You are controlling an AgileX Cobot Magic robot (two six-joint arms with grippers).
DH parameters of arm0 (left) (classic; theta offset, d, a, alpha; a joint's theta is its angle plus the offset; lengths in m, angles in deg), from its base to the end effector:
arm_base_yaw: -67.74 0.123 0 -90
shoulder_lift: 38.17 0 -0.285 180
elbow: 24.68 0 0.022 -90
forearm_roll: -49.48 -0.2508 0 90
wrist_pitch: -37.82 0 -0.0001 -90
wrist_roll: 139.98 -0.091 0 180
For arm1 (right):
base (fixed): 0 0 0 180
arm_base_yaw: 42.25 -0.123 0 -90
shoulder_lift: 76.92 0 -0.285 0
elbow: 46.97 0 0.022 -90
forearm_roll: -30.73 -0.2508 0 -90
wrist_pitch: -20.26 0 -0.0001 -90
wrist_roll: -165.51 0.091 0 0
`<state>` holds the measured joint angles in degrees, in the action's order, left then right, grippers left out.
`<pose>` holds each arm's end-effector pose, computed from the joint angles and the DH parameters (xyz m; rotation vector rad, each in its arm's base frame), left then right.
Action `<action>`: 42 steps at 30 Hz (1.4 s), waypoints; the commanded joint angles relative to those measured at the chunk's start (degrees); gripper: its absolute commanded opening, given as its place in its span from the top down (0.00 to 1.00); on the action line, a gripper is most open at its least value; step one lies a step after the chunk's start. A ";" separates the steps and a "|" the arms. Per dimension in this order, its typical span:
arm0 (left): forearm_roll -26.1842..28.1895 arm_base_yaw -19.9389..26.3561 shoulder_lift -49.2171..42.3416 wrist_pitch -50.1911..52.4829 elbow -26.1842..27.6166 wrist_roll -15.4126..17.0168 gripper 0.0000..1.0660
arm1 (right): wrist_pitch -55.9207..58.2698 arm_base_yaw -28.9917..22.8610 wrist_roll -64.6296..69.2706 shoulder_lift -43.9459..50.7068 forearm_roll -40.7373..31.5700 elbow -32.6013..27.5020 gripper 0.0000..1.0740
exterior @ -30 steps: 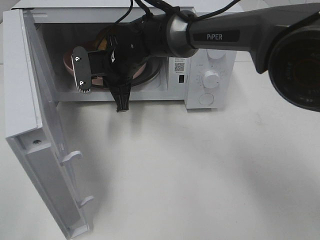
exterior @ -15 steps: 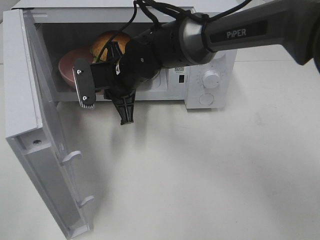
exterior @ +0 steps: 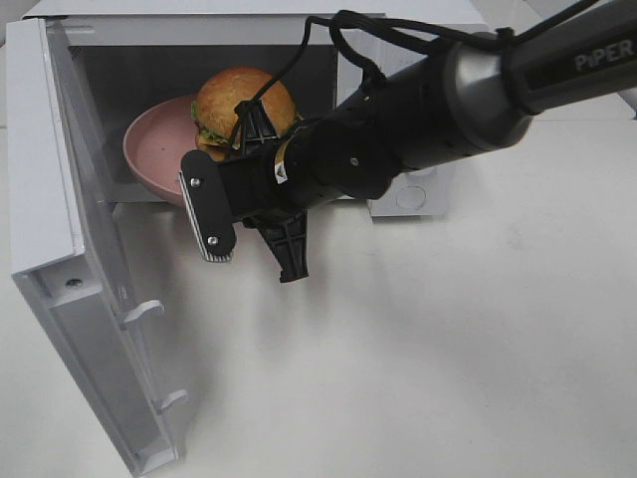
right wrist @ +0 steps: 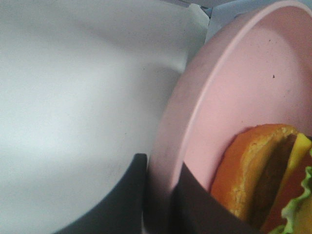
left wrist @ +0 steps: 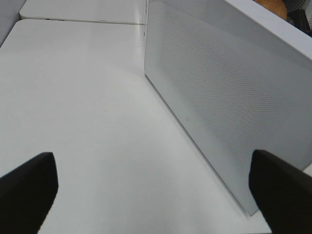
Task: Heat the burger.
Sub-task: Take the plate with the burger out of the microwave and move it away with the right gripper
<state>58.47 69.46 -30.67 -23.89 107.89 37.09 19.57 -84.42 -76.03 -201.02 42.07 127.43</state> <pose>-0.0088 -0.0128 0.2822 0.0325 2.0283 -0.1361 0.3241 0.2938 0.1583 -1.9136 1.2164 -0.2836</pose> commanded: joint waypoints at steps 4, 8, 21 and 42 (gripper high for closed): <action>0.23 0.17 -0.92 0.29 -0.06 0.00 0.06 | -10.49 -0.06 -1.09 6.70 3.32 -7.85 1.00; 0.23 0.17 -0.92 0.29 -0.06 0.00 0.06 | -13.75 -0.06 -0.69 11.57 3.32 -14.50 1.00; 0.23 0.17 -0.92 0.29 -0.06 0.00 0.06 | -16.50 -0.06 -0.69 24.81 3.32 -29.22 1.00; 0.23 0.17 -0.92 0.29 -0.06 0.00 0.06 | -11.34 -0.06 -0.69 43.83 3.21 -42.17 1.00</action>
<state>58.47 69.46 -30.67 -23.89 107.89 37.09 11.04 -84.42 -76.03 -159.36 44.36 85.32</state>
